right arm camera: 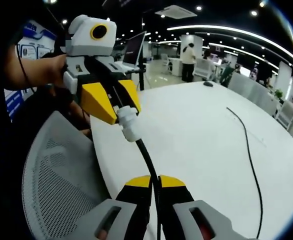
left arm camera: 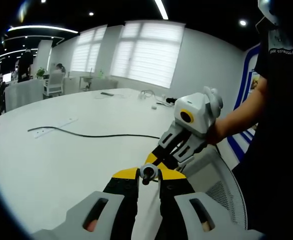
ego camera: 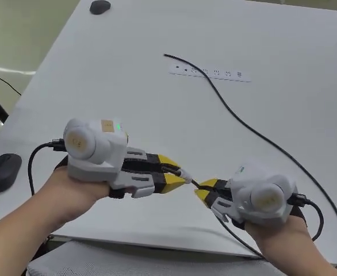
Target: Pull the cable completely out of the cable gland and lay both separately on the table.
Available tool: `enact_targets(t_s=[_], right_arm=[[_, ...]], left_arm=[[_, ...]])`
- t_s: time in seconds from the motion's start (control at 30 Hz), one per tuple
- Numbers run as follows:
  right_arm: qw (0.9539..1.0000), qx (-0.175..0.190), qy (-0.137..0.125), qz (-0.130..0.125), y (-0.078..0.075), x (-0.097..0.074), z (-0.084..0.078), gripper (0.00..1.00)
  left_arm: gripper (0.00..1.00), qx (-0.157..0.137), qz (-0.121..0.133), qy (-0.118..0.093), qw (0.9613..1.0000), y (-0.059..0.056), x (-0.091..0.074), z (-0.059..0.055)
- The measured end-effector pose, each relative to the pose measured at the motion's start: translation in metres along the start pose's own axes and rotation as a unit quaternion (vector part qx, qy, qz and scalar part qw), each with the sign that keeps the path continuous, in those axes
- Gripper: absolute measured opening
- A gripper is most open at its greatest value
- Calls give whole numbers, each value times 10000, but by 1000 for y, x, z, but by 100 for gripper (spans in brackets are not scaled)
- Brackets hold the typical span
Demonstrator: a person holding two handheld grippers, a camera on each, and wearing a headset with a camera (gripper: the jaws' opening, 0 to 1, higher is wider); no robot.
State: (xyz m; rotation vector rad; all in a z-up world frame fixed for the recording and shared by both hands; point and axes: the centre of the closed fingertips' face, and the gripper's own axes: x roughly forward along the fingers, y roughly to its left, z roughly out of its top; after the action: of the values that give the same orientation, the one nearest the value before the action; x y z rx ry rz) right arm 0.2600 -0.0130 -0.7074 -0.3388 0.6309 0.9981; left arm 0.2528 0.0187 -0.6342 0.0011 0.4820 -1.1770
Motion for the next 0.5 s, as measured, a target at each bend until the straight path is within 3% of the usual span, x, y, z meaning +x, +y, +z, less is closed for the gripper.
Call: enact_targets(t_s=[0.5], right_arm=[[9975, 612, 284, -227, -21, -7, -30, 0]], left_arm=[[15, -22, -32, 45, 10000, -1, 3, -4]])
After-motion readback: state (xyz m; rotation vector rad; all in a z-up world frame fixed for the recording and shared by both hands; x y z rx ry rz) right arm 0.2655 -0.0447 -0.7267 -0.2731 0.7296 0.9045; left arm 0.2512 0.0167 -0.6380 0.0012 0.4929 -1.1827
